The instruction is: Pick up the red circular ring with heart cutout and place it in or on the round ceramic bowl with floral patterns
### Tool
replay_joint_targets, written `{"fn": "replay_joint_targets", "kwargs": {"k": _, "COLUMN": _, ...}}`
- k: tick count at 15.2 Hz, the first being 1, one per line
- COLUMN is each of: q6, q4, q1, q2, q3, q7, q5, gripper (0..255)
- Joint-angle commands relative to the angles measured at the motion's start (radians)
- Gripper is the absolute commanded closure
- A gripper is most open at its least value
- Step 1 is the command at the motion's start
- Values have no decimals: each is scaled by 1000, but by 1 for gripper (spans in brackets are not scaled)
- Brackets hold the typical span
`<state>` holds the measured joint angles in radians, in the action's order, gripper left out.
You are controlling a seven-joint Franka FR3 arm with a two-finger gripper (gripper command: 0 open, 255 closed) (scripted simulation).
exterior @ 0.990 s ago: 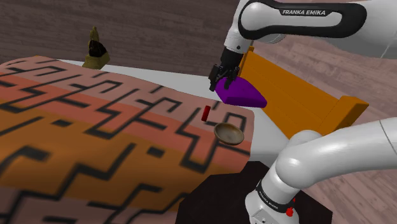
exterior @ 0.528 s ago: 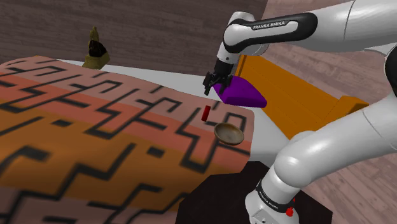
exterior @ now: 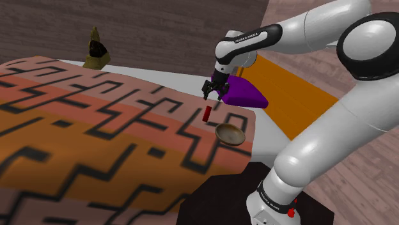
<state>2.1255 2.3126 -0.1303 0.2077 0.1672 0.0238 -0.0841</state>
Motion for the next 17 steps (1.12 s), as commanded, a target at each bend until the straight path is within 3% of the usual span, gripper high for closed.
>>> {"fn": "replay_joint_targets", "kwargs": {"k": 1, "q6": 37, "q4": -27, "q1": -11, "q2": -72, "q3": 18, "q7": -5, "q5": -14, "gripper": 0}}
{"fn": "replay_joint_targets", "kwargs": {"k": 6, "q6": 106, "q4": -105, "q1": -42, "q2": -241, "q3": 56, "q7": -20, "q5": -64, "gripper": 0}}
{"fn": "replay_joint_targets", "kwargs": {"k": 13, "q6": 195, "q4": -70, "q1": -39, "q2": -297, "q3": 49, "q7": -39, "q5": -92, "gripper": 0}}
{"fn": "replay_joint_targets", "kwargs": {"k": 17, "q6": 202, "q4": -68, "q1": -38, "q2": -302, "q3": 48, "q7": -41, "q5": -94, "gripper": 0}}
